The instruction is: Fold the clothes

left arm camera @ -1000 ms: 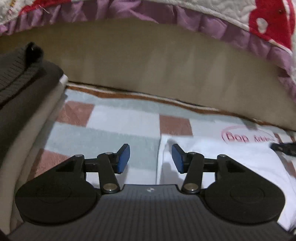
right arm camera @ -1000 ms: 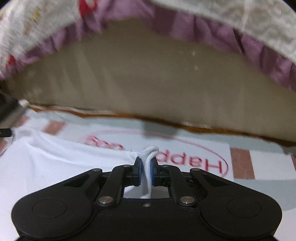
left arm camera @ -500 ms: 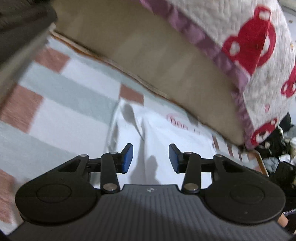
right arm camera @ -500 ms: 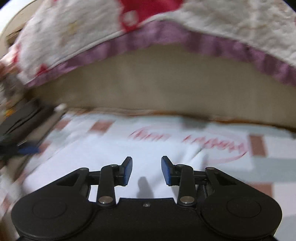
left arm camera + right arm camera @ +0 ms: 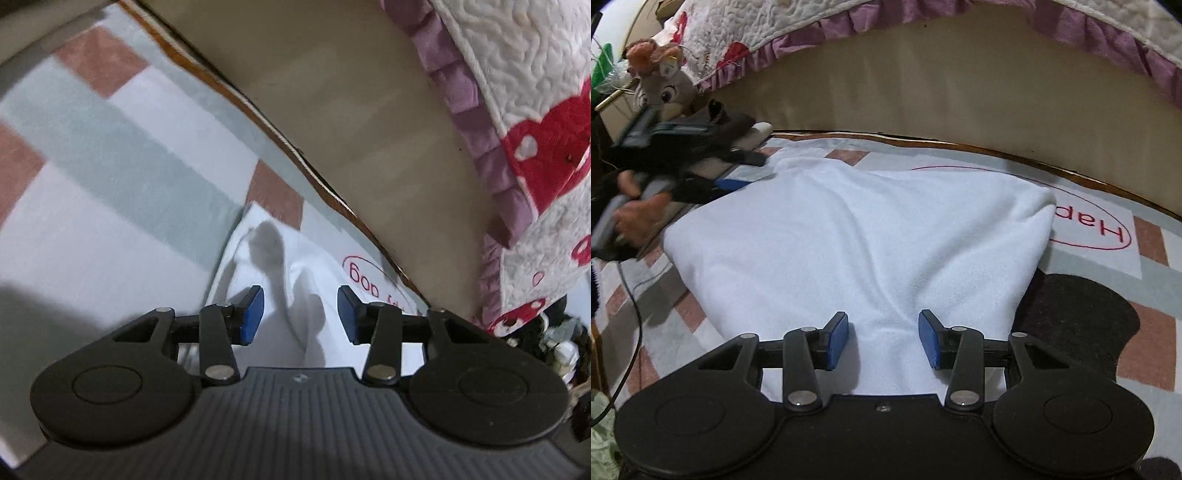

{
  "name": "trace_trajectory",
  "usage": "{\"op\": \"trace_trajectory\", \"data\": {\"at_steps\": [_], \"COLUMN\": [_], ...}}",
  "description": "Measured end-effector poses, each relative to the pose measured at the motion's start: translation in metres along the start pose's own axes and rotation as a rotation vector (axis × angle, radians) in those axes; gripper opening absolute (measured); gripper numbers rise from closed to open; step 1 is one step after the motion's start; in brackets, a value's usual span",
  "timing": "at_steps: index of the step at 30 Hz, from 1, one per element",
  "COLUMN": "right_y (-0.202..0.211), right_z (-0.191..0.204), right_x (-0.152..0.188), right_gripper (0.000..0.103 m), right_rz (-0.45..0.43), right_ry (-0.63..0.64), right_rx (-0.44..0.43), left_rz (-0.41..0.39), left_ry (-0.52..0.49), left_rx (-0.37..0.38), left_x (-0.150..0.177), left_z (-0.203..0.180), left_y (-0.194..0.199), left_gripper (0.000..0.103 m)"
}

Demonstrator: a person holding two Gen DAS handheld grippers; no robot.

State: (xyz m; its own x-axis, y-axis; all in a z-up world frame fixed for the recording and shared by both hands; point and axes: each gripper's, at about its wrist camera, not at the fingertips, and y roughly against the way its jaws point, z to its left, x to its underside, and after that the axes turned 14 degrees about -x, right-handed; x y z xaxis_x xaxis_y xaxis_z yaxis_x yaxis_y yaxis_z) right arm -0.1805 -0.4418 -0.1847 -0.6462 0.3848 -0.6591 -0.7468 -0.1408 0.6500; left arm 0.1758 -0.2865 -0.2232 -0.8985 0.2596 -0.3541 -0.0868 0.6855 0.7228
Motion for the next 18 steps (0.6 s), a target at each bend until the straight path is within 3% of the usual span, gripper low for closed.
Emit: {"op": "trace_trajectory", "data": {"at_steps": [2,3,6,11,16,18], "right_y": [0.002,0.002,0.002,0.006,0.007,0.006], "right_z": [-0.001,-0.002,-0.004,-0.011,-0.017,-0.019], "right_x": [0.002,0.003,0.004,0.009,0.009,0.008], "right_gripper": [0.047,0.047,0.047,0.048,0.048,0.048], "right_rz": [-0.006,-0.008,-0.015,-0.038,-0.031,-0.02], "right_ry": [-0.015,-0.022,-0.018,-0.038,-0.048,-0.04], "right_rx": [-0.014,-0.021,-0.032,-0.063,-0.095,-0.104], "left_rz": [0.001,-0.009,-0.053,-0.15,-0.241,-0.243], "left_ry": [-0.035,-0.054,-0.086,-0.119,-0.165,-0.149], "left_rx": [-0.033,-0.042,-0.032,0.062,0.065,0.064], "left_x": [0.002,0.003,0.005,-0.007,-0.014,-0.021], "left_z": [-0.005,-0.006,-0.008,-0.019,-0.029,-0.023], "left_y": [-0.008,-0.009,-0.004,0.027,0.052,0.057], "left_gripper": [0.018,0.003,0.003,0.003,0.001,0.001]}}
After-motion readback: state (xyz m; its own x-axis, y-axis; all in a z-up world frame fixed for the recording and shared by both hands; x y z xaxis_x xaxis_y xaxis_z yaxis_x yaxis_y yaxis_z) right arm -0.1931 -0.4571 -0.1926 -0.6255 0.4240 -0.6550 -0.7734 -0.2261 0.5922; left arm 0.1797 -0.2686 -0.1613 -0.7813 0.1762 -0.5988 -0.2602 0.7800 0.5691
